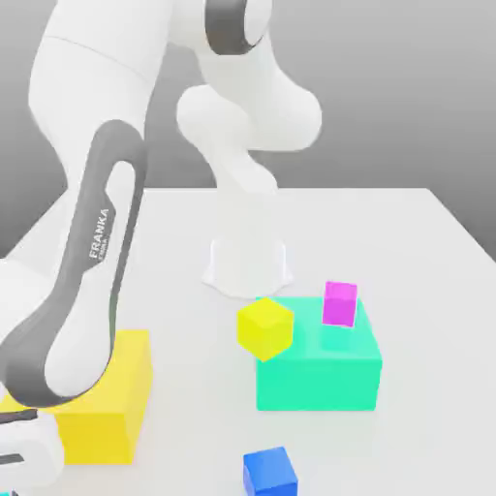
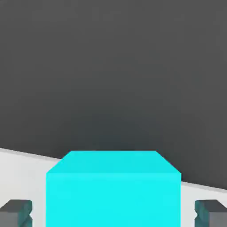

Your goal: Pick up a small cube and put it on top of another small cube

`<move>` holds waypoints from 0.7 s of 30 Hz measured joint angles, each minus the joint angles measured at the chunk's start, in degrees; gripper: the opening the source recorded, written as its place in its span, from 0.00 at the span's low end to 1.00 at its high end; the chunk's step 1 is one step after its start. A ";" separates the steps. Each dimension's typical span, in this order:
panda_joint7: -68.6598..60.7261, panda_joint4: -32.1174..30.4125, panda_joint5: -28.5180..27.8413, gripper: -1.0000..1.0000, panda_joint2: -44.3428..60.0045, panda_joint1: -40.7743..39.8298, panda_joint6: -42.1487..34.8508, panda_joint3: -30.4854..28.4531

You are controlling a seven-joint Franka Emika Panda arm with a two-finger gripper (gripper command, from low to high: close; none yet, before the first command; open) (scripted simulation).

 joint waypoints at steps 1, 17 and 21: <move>-0.04 0.00 0.04 0.00 0.00 0.00 -0.05 0.00; 14.37 -15.69 -2.66 0.00 -24.63 10.19 -9.64 -1.68; 21.42 -22.02 -4.84 0.00 -32.93 13.29 -11.07 -0.41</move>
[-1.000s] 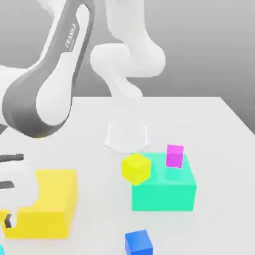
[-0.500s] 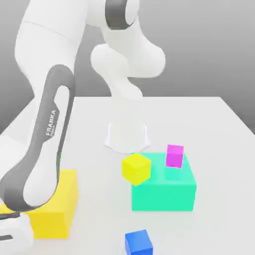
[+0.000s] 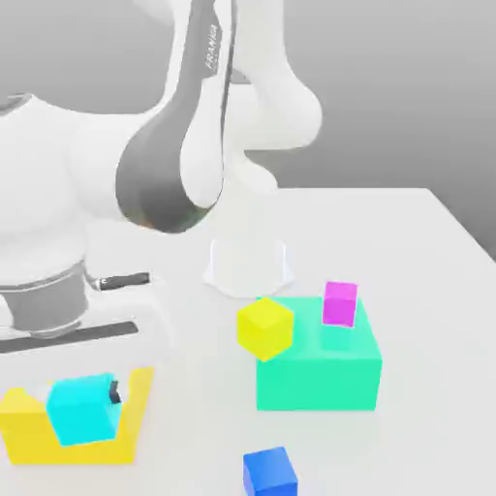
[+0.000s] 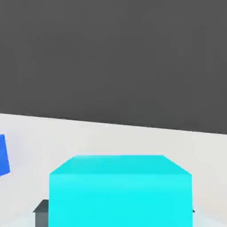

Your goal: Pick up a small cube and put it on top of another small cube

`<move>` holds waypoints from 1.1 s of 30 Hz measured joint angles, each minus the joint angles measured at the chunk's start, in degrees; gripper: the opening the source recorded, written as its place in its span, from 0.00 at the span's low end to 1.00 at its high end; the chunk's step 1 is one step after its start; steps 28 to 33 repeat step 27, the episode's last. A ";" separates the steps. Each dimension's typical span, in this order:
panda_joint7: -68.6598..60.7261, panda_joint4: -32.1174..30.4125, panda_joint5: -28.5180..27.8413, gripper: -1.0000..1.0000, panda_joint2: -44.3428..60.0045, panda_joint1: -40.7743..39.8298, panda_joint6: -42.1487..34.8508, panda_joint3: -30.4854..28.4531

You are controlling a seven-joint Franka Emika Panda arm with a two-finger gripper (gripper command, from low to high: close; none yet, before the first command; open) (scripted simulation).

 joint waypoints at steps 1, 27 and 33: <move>1.87 -1.59 -0.70 0.00 -2.10 1.04 -0.34 0.42; 35.54 -34.24 -12.75 1.00 -30.14 2.05 6.78 17.91; 35.54 -34.24 -12.75 1.00 -30.14 2.05 6.78 17.91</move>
